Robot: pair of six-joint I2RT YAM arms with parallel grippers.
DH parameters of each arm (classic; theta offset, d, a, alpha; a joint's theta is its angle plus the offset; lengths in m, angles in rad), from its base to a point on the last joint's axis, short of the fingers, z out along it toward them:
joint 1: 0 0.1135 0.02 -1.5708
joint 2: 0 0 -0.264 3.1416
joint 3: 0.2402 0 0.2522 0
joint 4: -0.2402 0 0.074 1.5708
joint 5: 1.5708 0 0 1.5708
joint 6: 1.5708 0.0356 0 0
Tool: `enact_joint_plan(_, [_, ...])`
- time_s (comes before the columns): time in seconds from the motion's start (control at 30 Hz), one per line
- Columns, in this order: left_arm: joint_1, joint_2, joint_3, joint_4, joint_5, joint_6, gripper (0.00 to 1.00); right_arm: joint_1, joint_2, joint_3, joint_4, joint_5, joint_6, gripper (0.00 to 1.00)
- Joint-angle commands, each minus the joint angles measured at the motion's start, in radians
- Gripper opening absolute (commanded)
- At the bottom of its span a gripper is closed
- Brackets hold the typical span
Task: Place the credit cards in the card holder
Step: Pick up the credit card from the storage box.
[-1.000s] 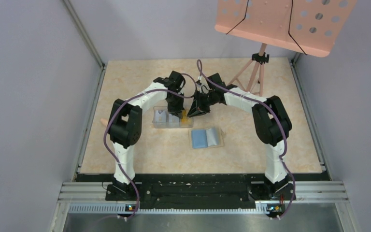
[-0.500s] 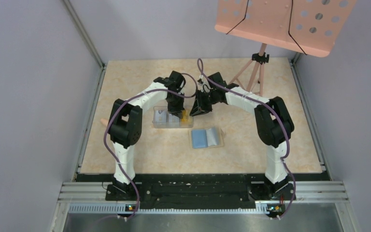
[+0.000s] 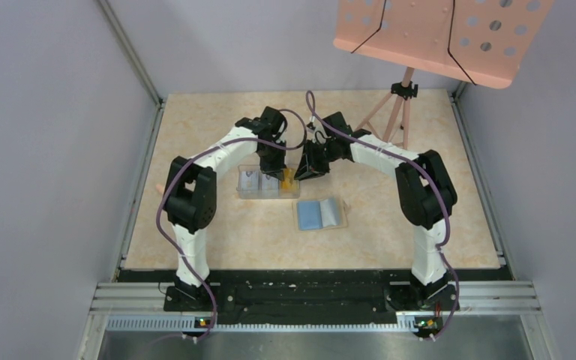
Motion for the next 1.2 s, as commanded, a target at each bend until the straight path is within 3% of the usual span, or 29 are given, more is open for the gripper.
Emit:
enact_joint_plan(0.0, [-0.008,-0.058,0.018,0.024,0.04,-0.01,0.0,-0.003,-0.037,-0.014,-0.018,0.018,-0.028,0.25])
enact_joint_plan(0.37, [-0.007,-0.092,-0.015,0.078,0.097,-0.037,0.08,-0.003,-0.016,-0.011,-0.039,0.033,-0.036,0.25])
enact_joint_plan(0.53, [-0.007,-0.088,-0.031,0.096,0.121,-0.041,0.17,-0.003,-0.004,-0.011,-0.051,0.036,-0.042,0.22])
enact_joint_plan(1.17, [-0.007,-0.126,-0.115,0.21,0.183,-0.086,0.18,-0.003,0.0,-0.001,-0.05,0.02,-0.048,0.21])
